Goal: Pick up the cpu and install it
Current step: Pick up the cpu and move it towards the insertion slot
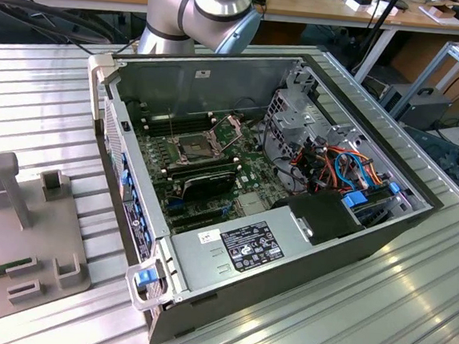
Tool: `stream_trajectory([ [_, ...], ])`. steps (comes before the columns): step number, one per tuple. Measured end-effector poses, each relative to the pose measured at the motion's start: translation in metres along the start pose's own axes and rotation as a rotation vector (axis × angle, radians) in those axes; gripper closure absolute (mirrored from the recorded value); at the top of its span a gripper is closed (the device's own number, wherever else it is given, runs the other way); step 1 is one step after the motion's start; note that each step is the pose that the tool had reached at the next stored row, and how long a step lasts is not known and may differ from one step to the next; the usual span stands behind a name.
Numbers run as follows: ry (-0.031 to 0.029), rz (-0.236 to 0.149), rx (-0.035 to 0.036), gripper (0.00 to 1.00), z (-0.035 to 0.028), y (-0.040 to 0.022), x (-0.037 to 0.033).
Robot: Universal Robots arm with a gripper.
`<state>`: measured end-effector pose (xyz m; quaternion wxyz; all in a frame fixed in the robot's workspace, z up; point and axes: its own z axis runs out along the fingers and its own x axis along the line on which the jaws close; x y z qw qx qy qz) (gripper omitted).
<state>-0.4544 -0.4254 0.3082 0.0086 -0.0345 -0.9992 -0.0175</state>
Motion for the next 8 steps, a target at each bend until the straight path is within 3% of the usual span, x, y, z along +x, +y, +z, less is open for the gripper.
stream_trajectory([
  [4, -0.0003, 0.0, -0.0001, 0.52, 0.0004, 0.0, 0.0],
  [8, -0.0001, 0.0, 0.0, 0.52, 0.0057, -0.0002, -0.0001],
])
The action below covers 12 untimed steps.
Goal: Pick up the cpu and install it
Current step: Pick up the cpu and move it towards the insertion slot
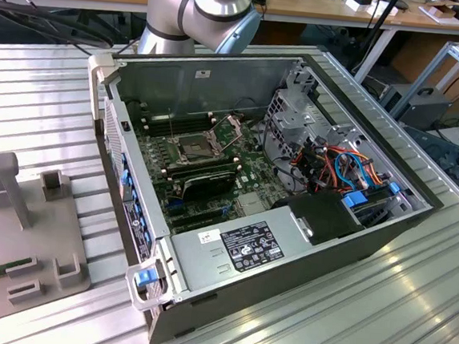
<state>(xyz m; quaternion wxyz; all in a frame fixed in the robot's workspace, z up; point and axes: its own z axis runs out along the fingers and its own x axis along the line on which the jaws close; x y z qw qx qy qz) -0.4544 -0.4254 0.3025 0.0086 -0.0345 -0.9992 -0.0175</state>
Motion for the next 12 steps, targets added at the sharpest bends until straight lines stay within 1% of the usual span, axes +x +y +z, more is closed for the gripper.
stream_trajectory([
  [5, 0.0001, 0.0, 0.0001, 0.52, 0.0049, -0.0002, -0.0001],
  [12, 0.0, 0.0, 0.0, 0.52, 0.0081, -0.0003, -0.0002],
])
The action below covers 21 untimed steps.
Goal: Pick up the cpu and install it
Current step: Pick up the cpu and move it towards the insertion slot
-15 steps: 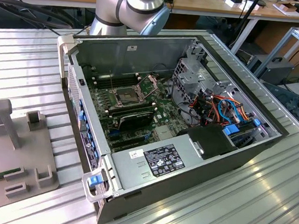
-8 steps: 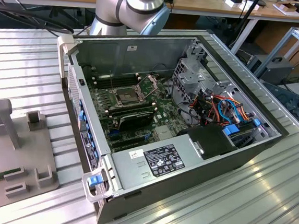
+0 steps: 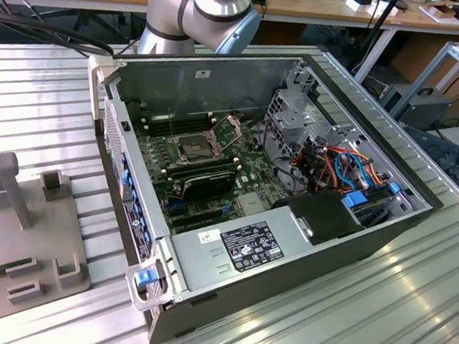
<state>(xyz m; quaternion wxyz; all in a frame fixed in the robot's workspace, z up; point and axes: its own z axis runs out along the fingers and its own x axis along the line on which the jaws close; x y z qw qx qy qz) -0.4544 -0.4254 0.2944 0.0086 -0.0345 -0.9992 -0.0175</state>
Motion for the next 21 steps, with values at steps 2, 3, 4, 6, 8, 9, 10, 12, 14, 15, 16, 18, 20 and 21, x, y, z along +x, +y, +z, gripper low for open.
stream_trajectory([
  [2, 0.0001, 0.0, 0.0, 0.52, 0.0012, 0.0, 0.0],
  [3, 0.0001, 0.0, 0.0, 0.52, 0.0016, 0.0, 0.0],
  [4, 0.0001, 0.0, 0.0, 0.52, 0.0025, -0.0001, 0.0],
  [6, 0.0001, 0.0, 0.0, 0.52, 0.0035, -0.0001, -0.0001],
  [8, 0.0001, 0.0, 0.0, 0.52, 0.0062, -0.0002, -0.0001],
  [9, 0.0, 0.0, 0.0, 0.52, 0.0074, -0.0002, -0.0001],
  [10, 0.0001, 0.0, 0.0, 0.52, 0.0098, -0.0003, -0.0002],
  [12, 0.0, 0.0, 0.0, 0.52, 0.0119, -0.0004, -0.0002],
  [14, 0.0001, 0.0, 0.0, 0.52, 0.0159, -0.0005, -0.0003],
  [15, 0.0, 0.0, 0.0, 0.52, 0.0182, -0.0006, -0.0004],
  [16, 0.0, 0.0, 0.0, 0.52, 0.0209, -0.0007, -0.0004],
  [18, 0.0001, 0.0, 0.0, 0.52, 0.0236, -0.0008, -0.0004],
  [20, 0.0001, 0.0, 0.0, 0.52, 0.0258, -0.0009, -0.0004],
  [21, 0.0002, 0.0, 0.0001, 0.52, 0.0269, -0.0009, -0.0004],
])
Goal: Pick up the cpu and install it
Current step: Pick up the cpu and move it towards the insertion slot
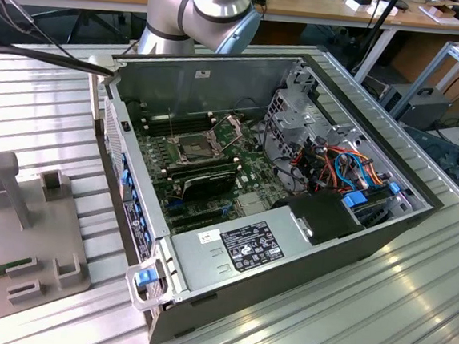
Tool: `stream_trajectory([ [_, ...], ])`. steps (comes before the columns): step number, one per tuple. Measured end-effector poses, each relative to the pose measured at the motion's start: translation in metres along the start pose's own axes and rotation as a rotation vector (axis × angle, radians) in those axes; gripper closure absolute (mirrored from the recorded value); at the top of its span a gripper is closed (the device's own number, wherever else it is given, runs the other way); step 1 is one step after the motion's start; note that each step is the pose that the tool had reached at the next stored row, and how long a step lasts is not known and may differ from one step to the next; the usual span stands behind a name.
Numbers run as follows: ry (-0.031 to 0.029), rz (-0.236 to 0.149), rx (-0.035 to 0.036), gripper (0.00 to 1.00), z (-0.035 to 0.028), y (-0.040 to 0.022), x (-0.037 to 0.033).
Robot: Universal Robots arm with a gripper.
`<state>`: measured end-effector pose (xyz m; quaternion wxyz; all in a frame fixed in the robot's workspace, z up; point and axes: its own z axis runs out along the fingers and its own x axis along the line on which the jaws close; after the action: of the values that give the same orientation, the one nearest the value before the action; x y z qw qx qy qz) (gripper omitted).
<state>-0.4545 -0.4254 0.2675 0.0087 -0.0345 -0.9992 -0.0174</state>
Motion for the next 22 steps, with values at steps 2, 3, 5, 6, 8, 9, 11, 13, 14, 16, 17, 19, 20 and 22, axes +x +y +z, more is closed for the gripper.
stream_trajectory([
  [2, -0.0002, 0.0, -0.0001, 0.52, 0.0013, -0.0001, 0.0004],
  [3, -0.0002, 0.0, -0.0001, 0.52, 0.0016, -0.0001, 0.001],
  [5, -0.0001, 0.0, 0.0, 0.52, 0.0018, -0.0003, 0.0018],
  [6, 0.0, 0.0, 0.0, 0.52, 0.002, -0.0007, 0.0024],
  [8, -0.0001, 0.0, 0.0, 0.52, 0.0023, -0.0016, 0.0038],
  [9, -0.0001, 0.0, -0.0001, 0.52, 0.0024, -0.002, 0.0042],
  [11, -0.0001, 0.0, -0.0001, 0.52, 0.0026, -0.0028, 0.0049],
  [13, -0.0001, 0.0, -0.0001, 0.52, 0.0027, -0.0037, 0.0055],
  [14, -0.0001, 0.0, -0.0001, 0.52, 0.0028, -0.0042, 0.0058],
  [16, -0.0001, 0.0, 0.0, 0.52, 0.0031, -0.0075, 0.0067],
  [17, -0.0001, -0.001, -0.0001, 0.52, 0.0036, -0.0112, 0.0067],
  [19, -0.0002, 0.0, -0.0001, 0.52, 0.0053, -0.0166, 0.0066],
  [20, -0.0001, -0.001, -0.0001, 0.52, 0.0067, -0.0179, 0.0065],
  [22, 0.0003, -0.001, 0.0, 0.52, 0.0102, -0.02, 0.0063],
])
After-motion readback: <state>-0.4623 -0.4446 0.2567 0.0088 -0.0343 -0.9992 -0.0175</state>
